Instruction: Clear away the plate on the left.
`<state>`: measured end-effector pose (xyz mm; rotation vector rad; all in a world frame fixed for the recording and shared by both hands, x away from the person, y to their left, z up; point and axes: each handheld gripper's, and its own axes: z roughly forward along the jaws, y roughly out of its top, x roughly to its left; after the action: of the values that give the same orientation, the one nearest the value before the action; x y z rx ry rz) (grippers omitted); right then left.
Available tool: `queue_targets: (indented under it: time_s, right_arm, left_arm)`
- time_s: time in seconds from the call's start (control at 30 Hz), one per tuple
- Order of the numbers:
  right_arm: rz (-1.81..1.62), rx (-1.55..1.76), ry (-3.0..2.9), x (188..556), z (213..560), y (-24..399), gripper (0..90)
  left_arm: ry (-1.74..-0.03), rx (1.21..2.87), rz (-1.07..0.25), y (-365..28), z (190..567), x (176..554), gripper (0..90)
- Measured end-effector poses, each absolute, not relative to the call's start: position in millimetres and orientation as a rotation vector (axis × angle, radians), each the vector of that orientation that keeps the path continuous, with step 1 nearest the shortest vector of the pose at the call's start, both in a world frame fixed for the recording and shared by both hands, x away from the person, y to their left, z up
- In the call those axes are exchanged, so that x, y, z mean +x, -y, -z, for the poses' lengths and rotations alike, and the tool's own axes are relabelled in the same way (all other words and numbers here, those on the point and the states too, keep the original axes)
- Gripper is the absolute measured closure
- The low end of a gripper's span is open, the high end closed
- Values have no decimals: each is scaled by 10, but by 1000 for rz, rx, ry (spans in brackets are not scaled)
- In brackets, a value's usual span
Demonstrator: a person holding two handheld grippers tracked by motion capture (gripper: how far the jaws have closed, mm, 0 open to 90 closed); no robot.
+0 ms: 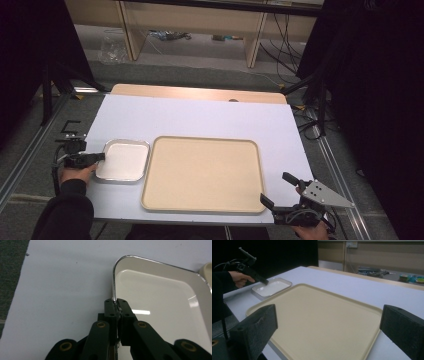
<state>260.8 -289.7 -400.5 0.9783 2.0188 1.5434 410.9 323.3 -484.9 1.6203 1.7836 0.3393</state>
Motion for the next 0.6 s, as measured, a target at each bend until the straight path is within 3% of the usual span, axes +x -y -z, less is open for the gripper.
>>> queue_targets:
  time_s: [0.6]
  right_arm:
    - [-1539,977,-2017,2604,4003,2899,20]
  left_arm:
    - [-1730,1449,-366,-3334,4671,4030,881]
